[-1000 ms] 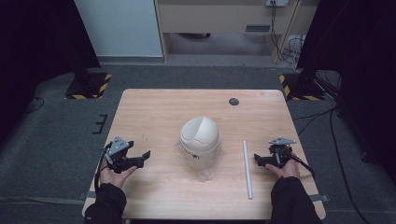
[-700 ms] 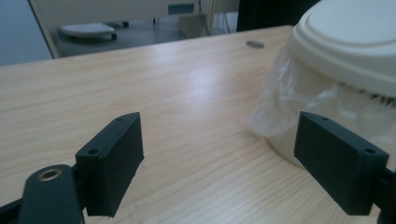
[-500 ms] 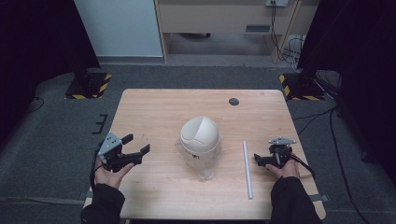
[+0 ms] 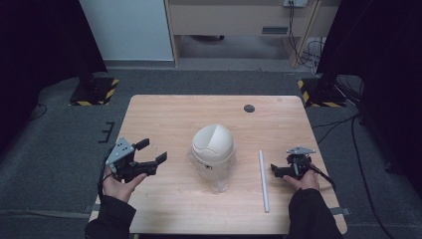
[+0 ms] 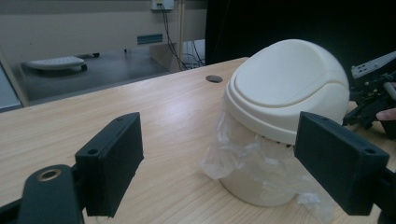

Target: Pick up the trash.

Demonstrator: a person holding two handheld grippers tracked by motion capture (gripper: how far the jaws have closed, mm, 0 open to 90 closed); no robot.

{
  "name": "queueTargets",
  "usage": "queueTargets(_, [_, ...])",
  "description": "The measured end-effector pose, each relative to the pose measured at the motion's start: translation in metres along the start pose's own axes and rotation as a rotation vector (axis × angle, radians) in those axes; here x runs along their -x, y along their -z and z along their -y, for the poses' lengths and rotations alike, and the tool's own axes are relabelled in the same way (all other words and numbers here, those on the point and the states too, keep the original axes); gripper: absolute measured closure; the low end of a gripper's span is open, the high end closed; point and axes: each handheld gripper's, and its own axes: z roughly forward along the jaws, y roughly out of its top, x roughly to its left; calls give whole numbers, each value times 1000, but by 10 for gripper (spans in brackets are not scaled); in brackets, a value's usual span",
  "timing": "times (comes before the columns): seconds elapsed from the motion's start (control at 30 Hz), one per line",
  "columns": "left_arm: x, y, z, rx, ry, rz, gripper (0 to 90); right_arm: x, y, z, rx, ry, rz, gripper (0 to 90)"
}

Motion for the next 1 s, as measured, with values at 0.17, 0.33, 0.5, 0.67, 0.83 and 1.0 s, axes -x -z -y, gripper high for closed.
queueTargets(0.17, [9,-6,-11,10,-27,31,151,0,0,0,0,1,0,5])
queueTargets(0.33, [15,-14,-19,13,-43,58,151,0,0,0,0,1,0,5])
queueTargets(0.5, [26,-26,-26,14,-79,112,151,0,0,0,0,0,0,5])
queueTargets(0.67, [37,-42,-28,-16,-110,154,151,0,0,0,0,1,-1,5])
queueTargets(0.83, [42,-51,-28,-35,-114,180,151,0,0,0,0,1,0,5])
queueTargets(1.0, [47,-66,-26,-72,-123,203,152,0,0,0,0,0,0,5])
